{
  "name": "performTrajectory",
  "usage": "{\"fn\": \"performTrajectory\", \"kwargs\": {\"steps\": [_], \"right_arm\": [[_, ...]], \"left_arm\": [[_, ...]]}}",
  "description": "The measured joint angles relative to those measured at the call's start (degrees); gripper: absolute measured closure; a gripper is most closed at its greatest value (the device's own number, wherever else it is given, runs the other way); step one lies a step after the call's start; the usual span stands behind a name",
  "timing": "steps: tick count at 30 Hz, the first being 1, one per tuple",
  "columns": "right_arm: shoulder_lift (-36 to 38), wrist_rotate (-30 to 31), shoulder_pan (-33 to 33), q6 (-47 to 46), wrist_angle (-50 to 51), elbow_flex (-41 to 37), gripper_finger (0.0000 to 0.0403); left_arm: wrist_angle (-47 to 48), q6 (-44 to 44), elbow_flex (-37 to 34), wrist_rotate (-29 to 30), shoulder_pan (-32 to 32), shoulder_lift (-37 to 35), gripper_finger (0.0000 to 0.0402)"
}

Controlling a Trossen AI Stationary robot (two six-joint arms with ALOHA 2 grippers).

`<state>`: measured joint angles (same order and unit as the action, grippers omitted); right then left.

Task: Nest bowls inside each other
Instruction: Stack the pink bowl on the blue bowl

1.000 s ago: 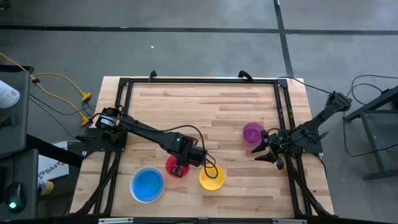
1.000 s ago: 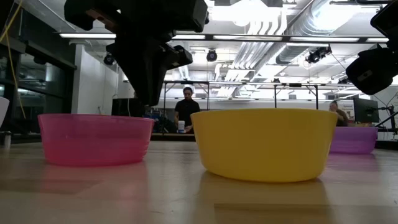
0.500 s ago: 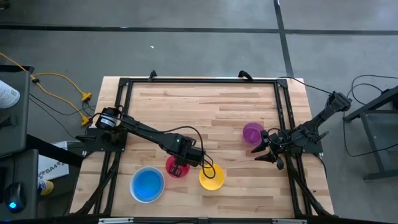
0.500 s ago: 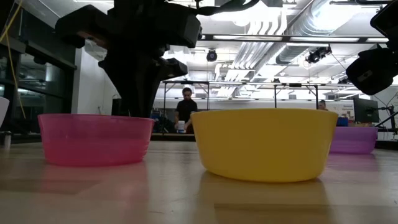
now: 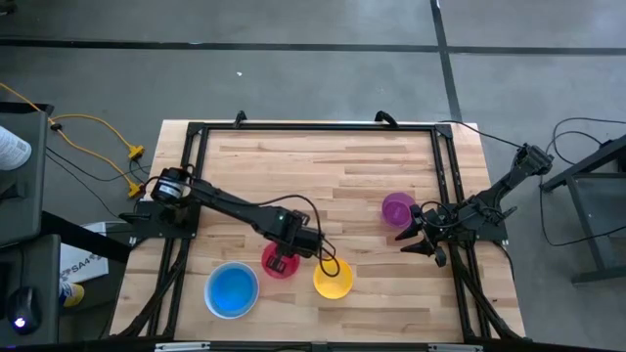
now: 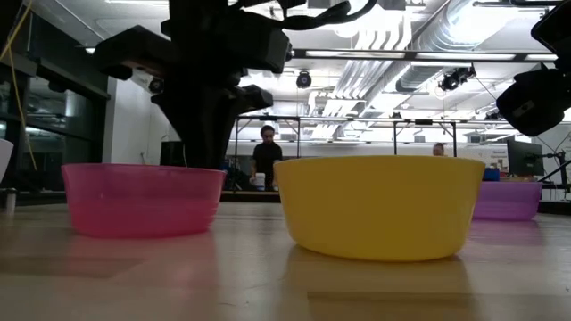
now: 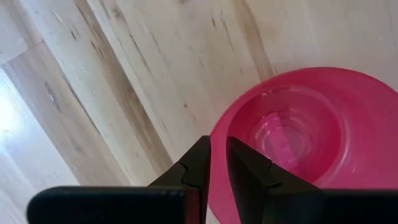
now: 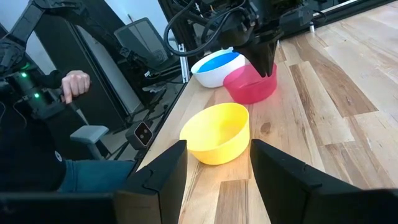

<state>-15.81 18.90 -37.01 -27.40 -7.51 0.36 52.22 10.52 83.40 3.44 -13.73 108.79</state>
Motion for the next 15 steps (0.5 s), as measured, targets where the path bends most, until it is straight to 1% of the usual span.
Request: {"fn": "performTrajectory", "kwargs": {"steps": [10, 15], "right_arm": [[0.0, 0.0, 0.0, 0.2, 0.0, 0.0, 0.0233], [0.0, 0.0, 0.0, 0.2, 0.0, 0.0, 0.0233]], "left_arm": [[-0.2, 0.9, 0.0, 0.0, 0.3, 0.0, 0.0350], [0.2, 1.5, 1.5, 0.0, 0.2, 0.0, 0.0350]]}}
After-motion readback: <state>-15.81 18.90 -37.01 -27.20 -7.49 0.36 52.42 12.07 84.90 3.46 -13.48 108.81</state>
